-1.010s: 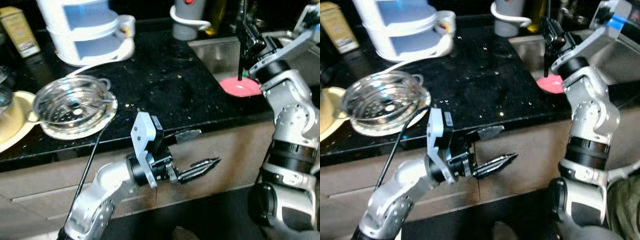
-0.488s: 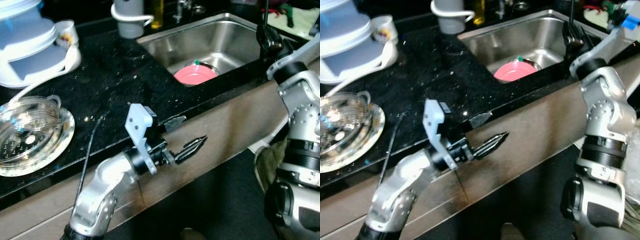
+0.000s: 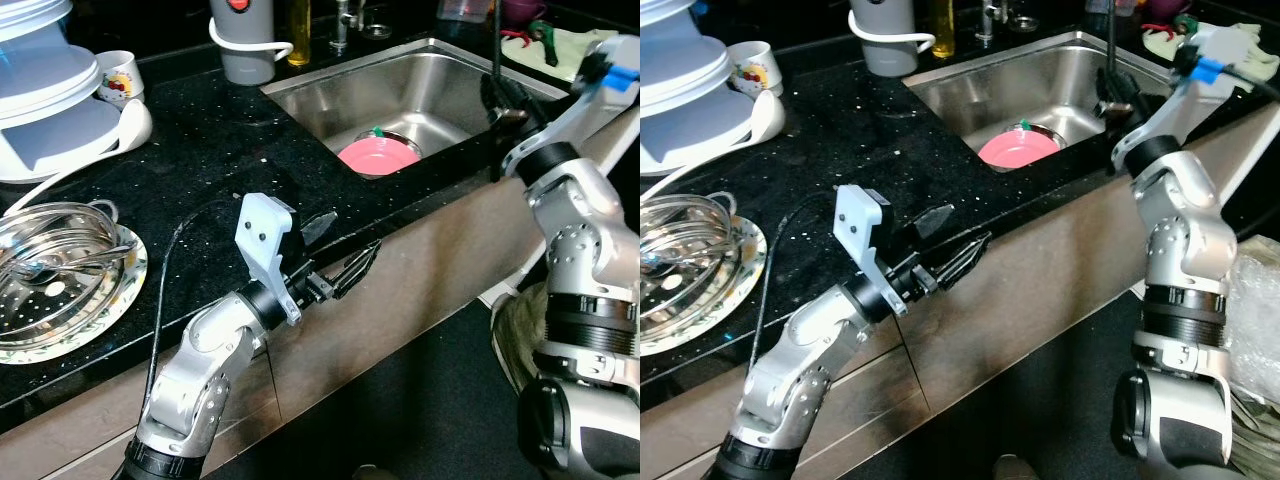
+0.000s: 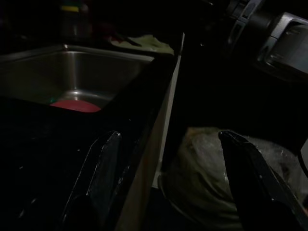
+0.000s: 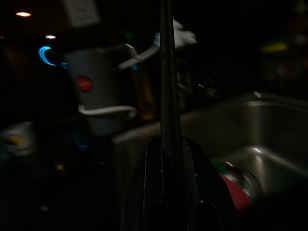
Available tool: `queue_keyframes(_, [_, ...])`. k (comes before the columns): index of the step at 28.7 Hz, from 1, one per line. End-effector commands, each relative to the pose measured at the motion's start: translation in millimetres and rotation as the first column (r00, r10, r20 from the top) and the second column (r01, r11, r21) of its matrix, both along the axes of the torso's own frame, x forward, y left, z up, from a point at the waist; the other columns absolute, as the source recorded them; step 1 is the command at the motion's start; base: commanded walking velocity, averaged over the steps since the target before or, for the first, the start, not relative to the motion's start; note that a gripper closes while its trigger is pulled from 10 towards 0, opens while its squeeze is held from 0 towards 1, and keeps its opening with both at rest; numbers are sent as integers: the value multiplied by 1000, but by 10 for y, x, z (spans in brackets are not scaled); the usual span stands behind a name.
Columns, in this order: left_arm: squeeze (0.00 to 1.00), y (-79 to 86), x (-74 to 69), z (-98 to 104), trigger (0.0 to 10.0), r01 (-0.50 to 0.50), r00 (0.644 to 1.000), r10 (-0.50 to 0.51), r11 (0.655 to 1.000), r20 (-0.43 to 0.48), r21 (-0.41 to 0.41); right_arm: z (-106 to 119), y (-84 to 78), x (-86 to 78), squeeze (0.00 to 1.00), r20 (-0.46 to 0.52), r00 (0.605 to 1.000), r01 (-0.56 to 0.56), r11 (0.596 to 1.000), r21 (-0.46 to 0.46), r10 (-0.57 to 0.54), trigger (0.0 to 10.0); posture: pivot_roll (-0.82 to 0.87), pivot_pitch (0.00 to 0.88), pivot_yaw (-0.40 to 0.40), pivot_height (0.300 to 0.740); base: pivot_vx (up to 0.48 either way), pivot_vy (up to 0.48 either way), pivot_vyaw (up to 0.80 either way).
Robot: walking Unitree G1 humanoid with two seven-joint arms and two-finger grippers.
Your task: Kitchen organization
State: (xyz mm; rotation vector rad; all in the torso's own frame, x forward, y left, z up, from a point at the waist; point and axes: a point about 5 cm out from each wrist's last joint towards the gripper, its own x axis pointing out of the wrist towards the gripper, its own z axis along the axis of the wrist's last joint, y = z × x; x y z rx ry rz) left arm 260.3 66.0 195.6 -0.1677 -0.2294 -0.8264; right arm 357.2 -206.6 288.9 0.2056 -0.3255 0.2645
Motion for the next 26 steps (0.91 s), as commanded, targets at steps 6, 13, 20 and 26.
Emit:
queue_keyframes(6, [0,-9,25,-30,10000,-17,1000,17,1000,-7,1,-78,-50,5,0,-30,999,35,999,0,-35,10000,-6,41,9,740,0,0,-731])
queue_keyframes(13, [0,-4,73,-28,10000,-40,999,40,999,15,32,-112,-84,3,0,-41,995,91,996,5,-91,10000,-13,46,21,740,0,0,-731])
queue_keyframes(20, [0,8,119,-56,10000,-55,998,53,996,32,67,-200,-108,-5,0,-57,984,170,985,-25,-171,10000,-22,46,32,740,0,0,-731])
queue_keyframes(26, [0,51,176,-79,10000,-101,994,98,991,47,88,-312,20,-25,0,-75,983,166,986,-31,-168,10000,-32,46,40,740,0,0,-731])
